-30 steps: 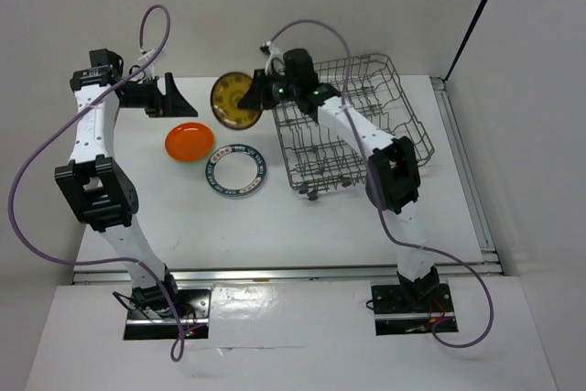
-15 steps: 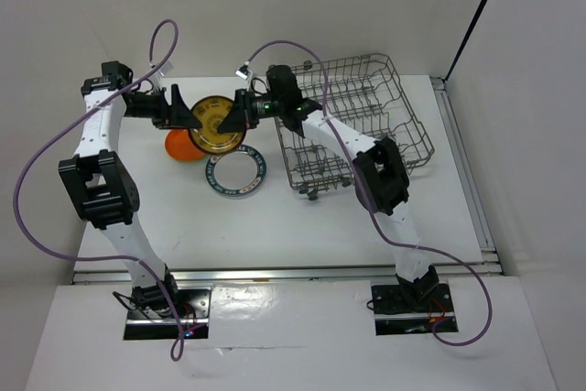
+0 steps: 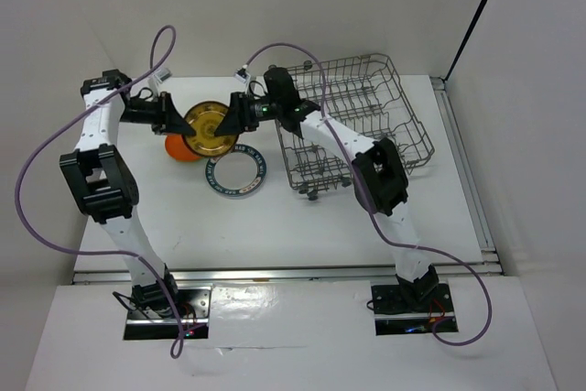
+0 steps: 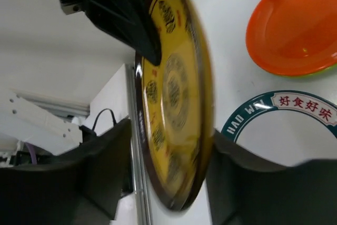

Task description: Unload the plates from the dish rack

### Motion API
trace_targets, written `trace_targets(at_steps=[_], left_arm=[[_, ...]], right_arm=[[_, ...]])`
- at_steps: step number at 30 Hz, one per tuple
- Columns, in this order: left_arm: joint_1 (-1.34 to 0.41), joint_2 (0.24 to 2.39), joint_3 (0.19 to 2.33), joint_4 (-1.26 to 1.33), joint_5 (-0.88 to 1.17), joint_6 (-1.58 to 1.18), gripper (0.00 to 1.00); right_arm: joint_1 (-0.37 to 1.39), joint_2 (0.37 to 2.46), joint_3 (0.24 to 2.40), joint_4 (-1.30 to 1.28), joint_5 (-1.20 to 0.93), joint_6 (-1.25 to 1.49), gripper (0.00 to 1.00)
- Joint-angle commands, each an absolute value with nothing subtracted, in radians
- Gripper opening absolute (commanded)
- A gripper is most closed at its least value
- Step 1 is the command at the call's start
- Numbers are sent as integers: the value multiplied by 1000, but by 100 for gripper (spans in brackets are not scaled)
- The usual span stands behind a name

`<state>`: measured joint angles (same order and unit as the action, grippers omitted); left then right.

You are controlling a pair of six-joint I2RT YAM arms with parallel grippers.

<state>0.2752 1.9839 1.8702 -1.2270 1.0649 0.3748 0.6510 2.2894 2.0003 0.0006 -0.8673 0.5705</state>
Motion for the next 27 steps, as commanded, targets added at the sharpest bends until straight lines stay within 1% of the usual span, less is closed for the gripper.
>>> trace_targets(at_steps=[1, 2, 3, 5, 8, 10, 12, 13, 16, 18, 19, 20, 23, 24, 25, 27], left_arm=[[368, 2032, 1893, -1220, 1026, 257, 0], [399, 2033, 1893, -1163, 993, 218, 0], [412, 2045, 1893, -1131, 918, 137, 0], [436, 2057, 1882, -1051, 870, 83, 0], [445, 2117, 1908, -1042, 856, 40, 0], [445, 2147, 1927, -1042, 856, 5, 0], [445, 2177, 1927, -1008, 804, -30, 0], [445, 2186, 1927, -984, 743, -43, 0], [445, 2244, 1951, -983, 678, -52, 0], [445, 2276, 1960, -974, 664, -52, 7], [445, 2276, 1960, -962, 655, -63, 12], [445, 2289, 1960, -962, 655, -63, 23], [433, 2301, 1980, -953, 651, -51, 35], [422, 2312, 1991, -953, 638, -51, 45], [422, 2312, 1991, -962, 626, -40, 50], [422, 2301, 1980, -962, 603, -40, 58]], right_arm=[[664, 2220, 2068, -78, -775, 454, 65], [655, 2189, 2068, -133, -693, 434, 69], [655, 2174, 2068, -159, -646, 399, 71], [646, 2123, 2068, -217, -524, 370, 72], [646, 2076, 2025, -267, -413, 327, 72], [635, 2043, 2002, -287, -382, 295, 72], [626, 2025, 1991, -307, -353, 282, 72], [626, 2010, 1980, -319, -353, 282, 72], [626, 1985, 1957, -328, -334, 273, 72], [626, 1959, 1948, -328, -324, 264, 73], [626, 1959, 1938, -328, -315, 264, 73], [626, 1948, 1937, -328, -314, 264, 73], [626, 1930, 1915, -328, -314, 264, 73], [626, 1930, 1914, -340, -302, 264, 73], [626, 1930, 1914, -341, -302, 264, 73], [626, 1921, 1914, -356, -281, 264, 73]])
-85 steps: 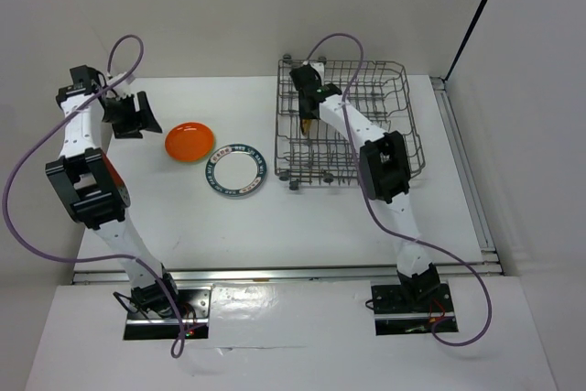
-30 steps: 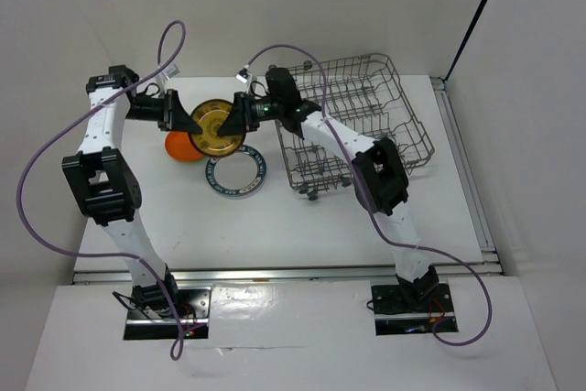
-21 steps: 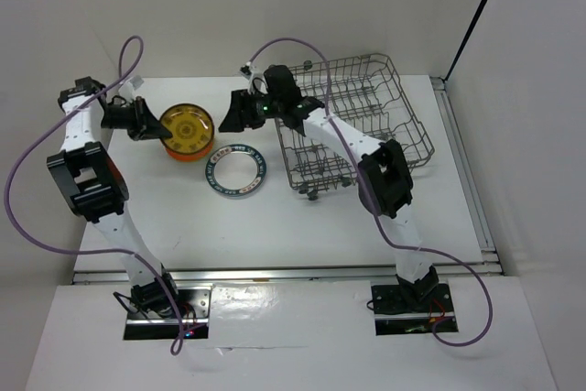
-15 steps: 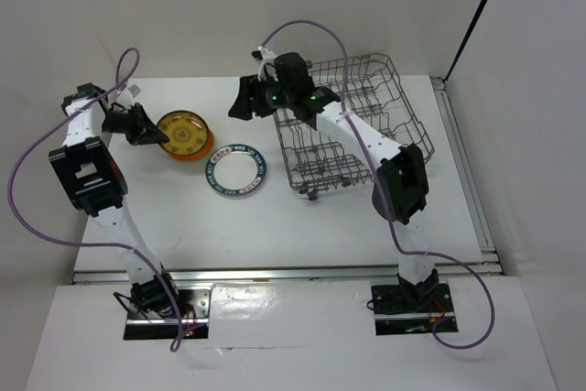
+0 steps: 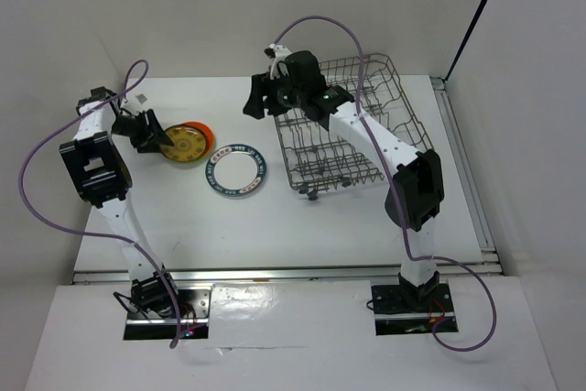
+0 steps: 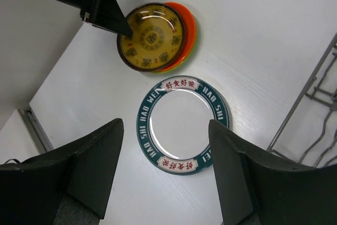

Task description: Unload the plates from the dish rack

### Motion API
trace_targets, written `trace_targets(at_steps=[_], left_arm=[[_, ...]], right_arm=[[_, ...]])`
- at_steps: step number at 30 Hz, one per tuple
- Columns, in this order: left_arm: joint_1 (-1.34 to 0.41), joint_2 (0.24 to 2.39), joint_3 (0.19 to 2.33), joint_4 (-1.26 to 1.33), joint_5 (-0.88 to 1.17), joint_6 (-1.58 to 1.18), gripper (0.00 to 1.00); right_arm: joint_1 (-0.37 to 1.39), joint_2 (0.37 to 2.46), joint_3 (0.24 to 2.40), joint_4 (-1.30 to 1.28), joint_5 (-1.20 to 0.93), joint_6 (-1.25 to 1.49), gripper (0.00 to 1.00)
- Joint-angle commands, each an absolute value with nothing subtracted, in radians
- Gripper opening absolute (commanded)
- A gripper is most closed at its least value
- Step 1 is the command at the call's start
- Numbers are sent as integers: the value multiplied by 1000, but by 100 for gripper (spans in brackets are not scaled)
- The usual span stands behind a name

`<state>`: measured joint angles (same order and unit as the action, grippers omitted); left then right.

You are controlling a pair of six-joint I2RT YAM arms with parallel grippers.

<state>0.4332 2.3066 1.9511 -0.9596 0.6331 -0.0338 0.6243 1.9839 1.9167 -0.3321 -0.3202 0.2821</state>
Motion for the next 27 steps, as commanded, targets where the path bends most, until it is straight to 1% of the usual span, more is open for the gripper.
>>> trace_targets(at_steps=[1, 6, 8, 10, 11, 14, 15, 16, 17, 18, 20, 22, 24, 27], left_arm=[[422, 2301, 1980, -962, 603, -31, 64], [413, 2279, 1959, -962, 552, 15, 75], [400, 2270, 1970, -980, 531, 25, 76], [390, 2270, 1982, -1002, 500, 54, 76], [390, 2251, 1982, -1002, 489, 54, 76], [380, 2211, 1973, -977, 430, 63, 78], [380, 2180, 1973, -977, 407, 72, 79], [371, 2166, 1973, -965, 407, 72, 86], [371, 2154, 1973, -954, 396, 72, 90], [371, 2142, 1973, -954, 396, 81, 95], [371, 2128, 1982, -954, 405, 92, 99], [360, 2128, 1993, -976, 405, 101, 99], [360, 2119, 1993, -986, 405, 101, 99], [360, 2109, 1982, -996, 414, 101, 99]], right_arm=[[626, 1908, 1914, -380, -256, 264, 73], [617, 1872, 1884, -419, -218, 255, 73], [617, 1859, 1884, -462, -128, 242, 73], [586, 1848, 1893, -532, -10, 305, 73], [533, 1829, 1893, -599, 58, 328, 73], [412, 1796, 1830, -670, 84, 370, 73], [328, 1784, 1810, -689, 84, 370, 73], [283, 1784, 1810, -722, 97, 370, 73], [203, 1784, 1799, -735, 116, 370, 73], [169, 1784, 1799, -735, 136, 353, 74], [111, 1784, 1773, -749, 187, 316, 74], [28, 1793, 1761, -749, 235, 282, 78], [-44, 1844, 1761, -749, 247, 262, 79], [-110, 1894, 1761, -749, 247, 252, 81]])
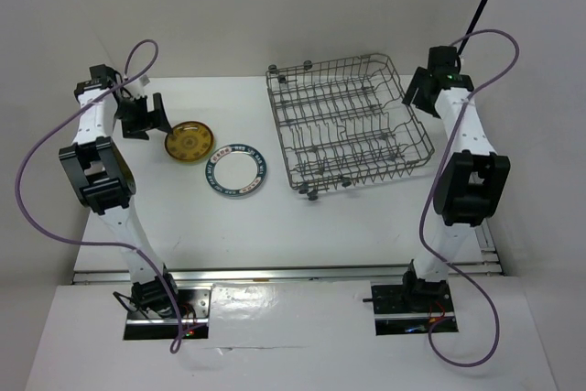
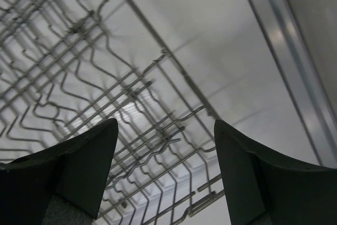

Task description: Unload the plates from the dish rack

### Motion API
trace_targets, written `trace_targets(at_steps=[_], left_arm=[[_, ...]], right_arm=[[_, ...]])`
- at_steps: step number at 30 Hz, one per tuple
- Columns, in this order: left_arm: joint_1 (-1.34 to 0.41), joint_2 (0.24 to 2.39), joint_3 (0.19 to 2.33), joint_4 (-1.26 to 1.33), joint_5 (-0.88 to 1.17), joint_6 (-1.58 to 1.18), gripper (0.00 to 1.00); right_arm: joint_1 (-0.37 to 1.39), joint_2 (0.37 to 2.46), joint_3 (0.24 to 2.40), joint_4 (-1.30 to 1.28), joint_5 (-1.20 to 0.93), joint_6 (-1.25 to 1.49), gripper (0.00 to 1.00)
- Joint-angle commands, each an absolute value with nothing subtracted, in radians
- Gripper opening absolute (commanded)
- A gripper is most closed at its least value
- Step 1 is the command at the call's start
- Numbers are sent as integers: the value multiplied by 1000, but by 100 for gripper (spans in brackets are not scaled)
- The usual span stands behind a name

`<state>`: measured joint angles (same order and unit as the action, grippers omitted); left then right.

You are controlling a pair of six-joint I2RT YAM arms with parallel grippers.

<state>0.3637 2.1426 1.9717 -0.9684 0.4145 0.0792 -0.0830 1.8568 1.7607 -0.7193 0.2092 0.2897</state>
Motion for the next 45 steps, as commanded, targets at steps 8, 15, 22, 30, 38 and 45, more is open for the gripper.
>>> trace_targets(at_steps=[8, 15, 22, 30, 38, 45], left_arm=[[360, 2046, 1915, -996, 436, 120, 99], [360, 2037, 1914, -1005, 436, 129, 99], [360, 2028, 1914, -996, 459, 129, 99], [360, 2028, 1914, -1005, 459, 129, 99], [360, 2019, 1939, -1014, 468, 138, 99], [360, 1991, 1982, -1023, 477, 138, 99]], right_arm=[[-184, 1987, 1675, -713, 204, 201, 80], [-184, 1948, 1530, -647, 184, 224, 40], [-184, 1864, 1457, -601, 184, 233, 27], [-184, 1862, 1505, -624, 198, 201, 25], [-184, 1744, 1525, -658, 170, 230, 82], [-161, 1633, 1712, -799, 172, 239, 100]])
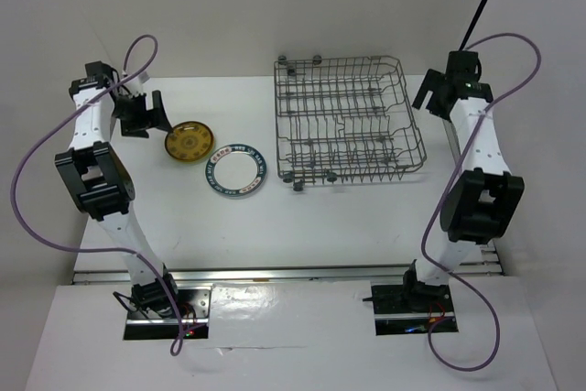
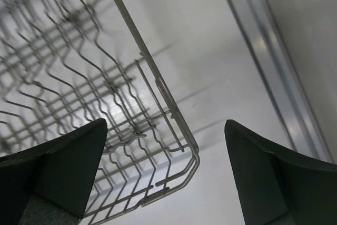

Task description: Unload the plates from the dish rack

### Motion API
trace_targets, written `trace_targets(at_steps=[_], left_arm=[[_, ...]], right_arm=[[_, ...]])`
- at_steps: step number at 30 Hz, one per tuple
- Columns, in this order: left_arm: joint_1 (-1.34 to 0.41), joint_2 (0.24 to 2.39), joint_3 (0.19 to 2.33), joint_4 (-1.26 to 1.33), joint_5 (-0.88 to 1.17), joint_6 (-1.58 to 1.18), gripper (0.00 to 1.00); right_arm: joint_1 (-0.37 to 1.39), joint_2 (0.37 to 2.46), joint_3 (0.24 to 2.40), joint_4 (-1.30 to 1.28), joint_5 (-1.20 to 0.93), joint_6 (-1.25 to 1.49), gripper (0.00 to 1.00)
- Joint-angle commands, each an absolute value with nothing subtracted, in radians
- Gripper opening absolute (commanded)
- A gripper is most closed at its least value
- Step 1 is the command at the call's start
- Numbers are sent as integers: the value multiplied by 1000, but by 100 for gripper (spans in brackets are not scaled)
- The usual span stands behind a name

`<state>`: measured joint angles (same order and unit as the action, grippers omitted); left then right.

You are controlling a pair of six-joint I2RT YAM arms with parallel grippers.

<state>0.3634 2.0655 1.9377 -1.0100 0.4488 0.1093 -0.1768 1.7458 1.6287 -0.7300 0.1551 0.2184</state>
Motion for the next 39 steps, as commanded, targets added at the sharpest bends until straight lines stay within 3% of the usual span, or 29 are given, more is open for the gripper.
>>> trace_targets(at_steps=[1, 7, 12, 16, 25, 39], left_arm=[[360, 1982, 1982, -1023, 477, 138, 99], [402, 1866, 1880, -1019, 316, 120, 99], [431, 1600, 1626, -839, -164, 58, 99], [431, 1398, 1424, -739, -366, 58, 99], [431, 1192, 1282, -807, -344, 58, 99], [431, 1187, 1356, -844, -304, 78, 99]], right_arm=[[-161, 1609, 1712, -799, 160, 239, 100], [-161, 1338, 1542, -781, 67, 325, 100], [-161, 1160, 1375, -808, 55, 451, 100], [-86, 1106, 1351, -808, 81, 451, 100], [20, 1088, 1331, -841, 141, 451, 100], [61, 1068, 1341, -830, 95, 462, 100]])
